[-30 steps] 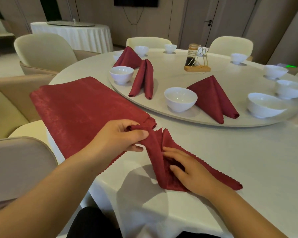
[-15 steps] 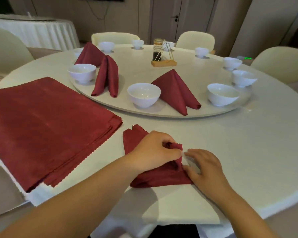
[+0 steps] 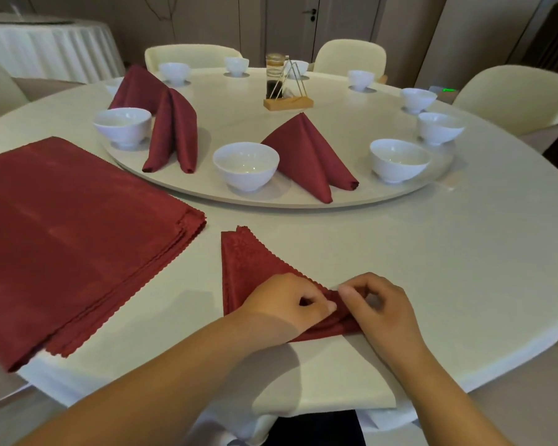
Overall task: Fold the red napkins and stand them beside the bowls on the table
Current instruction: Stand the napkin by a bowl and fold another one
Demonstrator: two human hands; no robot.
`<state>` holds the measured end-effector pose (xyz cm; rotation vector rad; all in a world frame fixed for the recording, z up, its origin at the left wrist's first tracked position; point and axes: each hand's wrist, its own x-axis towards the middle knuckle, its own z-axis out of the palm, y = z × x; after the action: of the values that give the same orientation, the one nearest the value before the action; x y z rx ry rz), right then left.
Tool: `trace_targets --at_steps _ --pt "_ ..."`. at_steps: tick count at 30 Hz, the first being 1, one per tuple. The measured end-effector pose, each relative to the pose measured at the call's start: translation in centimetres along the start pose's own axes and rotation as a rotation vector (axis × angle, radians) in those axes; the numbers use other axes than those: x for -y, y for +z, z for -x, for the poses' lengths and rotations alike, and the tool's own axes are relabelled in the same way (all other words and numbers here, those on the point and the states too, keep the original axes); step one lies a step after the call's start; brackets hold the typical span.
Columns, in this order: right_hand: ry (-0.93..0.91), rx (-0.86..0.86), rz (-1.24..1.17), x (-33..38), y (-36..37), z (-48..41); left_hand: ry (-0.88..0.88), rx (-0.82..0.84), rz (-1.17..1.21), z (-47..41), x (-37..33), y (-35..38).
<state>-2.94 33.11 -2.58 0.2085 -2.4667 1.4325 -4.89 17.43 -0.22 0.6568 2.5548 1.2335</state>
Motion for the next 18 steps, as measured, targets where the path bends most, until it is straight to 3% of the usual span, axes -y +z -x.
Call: trace_targets --at_steps 3,7,11,18 --pt "-0.009 -0.045 0.066 -0.4 0.3 0.0 0.053 0.009 -0.059 0.4 0.6 -0.9" --pt "-0.085 -0.065 0.185 -0.6 0.4 0.1 0.248 -0.260 -0.404 0.4 2.2 -3.2" --pt "-0.130 -0.049 0.357 -0.7 0.4 0.3 0.026 -0.061 -0.603 0.3 4.7 -4.8" --pt "-0.069 0.073 0.538 1.7 0.6 0.1 0.091 -0.050 -0.618 0.3 6.2 -4.1"
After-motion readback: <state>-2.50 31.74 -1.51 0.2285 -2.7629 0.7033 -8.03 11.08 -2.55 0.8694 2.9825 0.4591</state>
